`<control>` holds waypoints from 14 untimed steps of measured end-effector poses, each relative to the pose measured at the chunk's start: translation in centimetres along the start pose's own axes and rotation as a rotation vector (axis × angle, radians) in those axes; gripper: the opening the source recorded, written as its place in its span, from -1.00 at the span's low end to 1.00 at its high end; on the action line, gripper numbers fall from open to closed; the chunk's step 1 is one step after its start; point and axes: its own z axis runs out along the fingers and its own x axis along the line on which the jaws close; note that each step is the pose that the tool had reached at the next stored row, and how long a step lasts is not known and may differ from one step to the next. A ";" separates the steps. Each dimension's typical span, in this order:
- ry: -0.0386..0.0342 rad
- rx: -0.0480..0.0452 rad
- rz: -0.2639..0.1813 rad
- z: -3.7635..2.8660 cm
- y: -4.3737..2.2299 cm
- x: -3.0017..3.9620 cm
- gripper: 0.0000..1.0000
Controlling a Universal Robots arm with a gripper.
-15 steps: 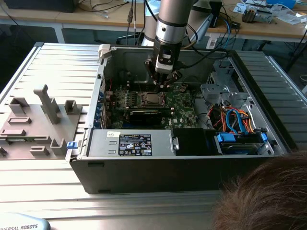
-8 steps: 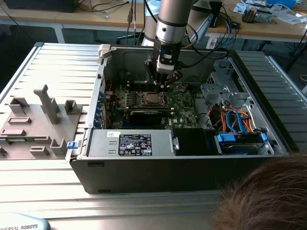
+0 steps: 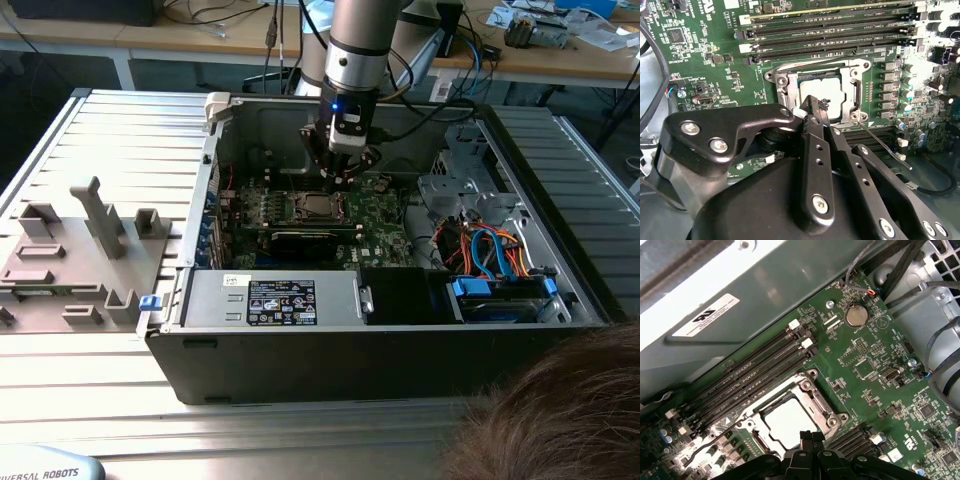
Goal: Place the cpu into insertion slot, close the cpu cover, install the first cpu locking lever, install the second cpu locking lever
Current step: 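Install the first cpu locking lever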
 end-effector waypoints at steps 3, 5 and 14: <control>-0.0012 0.0001 -0.011 0.00 0.00 0.00 -0.79; -0.0020 0.0001 -0.019 0.00 0.00 0.00 -0.79; -0.0056 0.0004 -0.052 0.00 0.00 0.00 -0.79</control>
